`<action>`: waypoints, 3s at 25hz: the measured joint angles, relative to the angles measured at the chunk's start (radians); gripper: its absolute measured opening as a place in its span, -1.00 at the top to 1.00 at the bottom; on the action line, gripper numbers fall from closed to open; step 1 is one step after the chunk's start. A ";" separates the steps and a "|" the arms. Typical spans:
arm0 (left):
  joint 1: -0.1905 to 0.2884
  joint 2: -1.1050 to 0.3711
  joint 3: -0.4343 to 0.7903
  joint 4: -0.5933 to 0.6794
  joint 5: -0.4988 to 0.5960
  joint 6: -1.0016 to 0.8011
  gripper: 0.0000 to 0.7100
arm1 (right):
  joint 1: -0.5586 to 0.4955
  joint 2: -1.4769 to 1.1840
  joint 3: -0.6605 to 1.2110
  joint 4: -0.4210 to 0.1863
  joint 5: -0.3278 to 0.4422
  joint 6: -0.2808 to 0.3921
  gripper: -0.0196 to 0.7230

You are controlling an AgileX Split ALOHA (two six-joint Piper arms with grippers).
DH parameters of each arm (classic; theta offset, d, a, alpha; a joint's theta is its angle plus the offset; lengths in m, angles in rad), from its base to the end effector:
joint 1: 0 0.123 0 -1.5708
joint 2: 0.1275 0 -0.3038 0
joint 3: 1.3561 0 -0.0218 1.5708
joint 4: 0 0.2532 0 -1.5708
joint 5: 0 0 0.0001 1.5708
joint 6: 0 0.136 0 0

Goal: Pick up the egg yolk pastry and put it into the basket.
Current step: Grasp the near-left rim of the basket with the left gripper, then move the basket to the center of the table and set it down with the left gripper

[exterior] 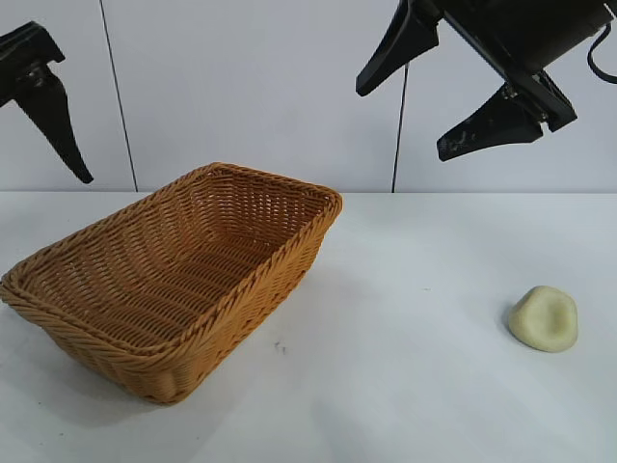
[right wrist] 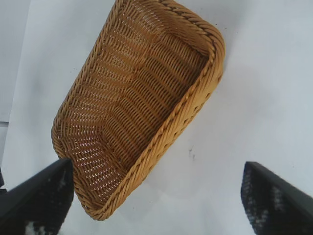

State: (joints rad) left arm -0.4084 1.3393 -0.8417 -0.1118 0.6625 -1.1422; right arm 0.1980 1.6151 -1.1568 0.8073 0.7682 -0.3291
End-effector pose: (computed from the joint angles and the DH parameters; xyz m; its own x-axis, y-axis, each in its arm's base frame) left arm 0.2481 -0.1176 0.2251 -0.6707 -0.7345 -0.1035 -0.6165 0.6296 -0.4728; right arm 0.3426 0.1384 0.2544 -0.9039 0.0922 -0.4177 -0.1810 0.8023 0.5688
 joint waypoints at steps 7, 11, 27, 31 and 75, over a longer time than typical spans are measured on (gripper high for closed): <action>0.000 0.166 0.003 0.000 -0.039 -0.072 -0.96 | 0.000 0.000 0.000 0.000 0.006 0.000 -0.84; 0.000 0.275 0.003 0.000 -0.128 -0.089 -0.96 | 0.000 0.000 0.000 0.000 0.009 0.000 -0.84; 0.000 0.459 0.003 -0.004 -0.253 -0.130 -0.01 | 0.000 0.000 0.000 -0.002 0.024 0.000 -0.84; 0.000 0.459 0.002 -0.012 -0.258 -0.140 0.74 | 0.000 0.000 0.000 -0.002 0.024 0.000 -0.84; 0.161 0.780 -0.521 -0.275 0.194 1.082 0.77 | 0.000 0.000 0.000 -0.002 0.042 0.003 -0.84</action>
State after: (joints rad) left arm -0.2474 2.1194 -1.3629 -0.3864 0.8563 -0.0597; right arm 0.1980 1.6151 -1.1568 0.8054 0.8102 -0.3256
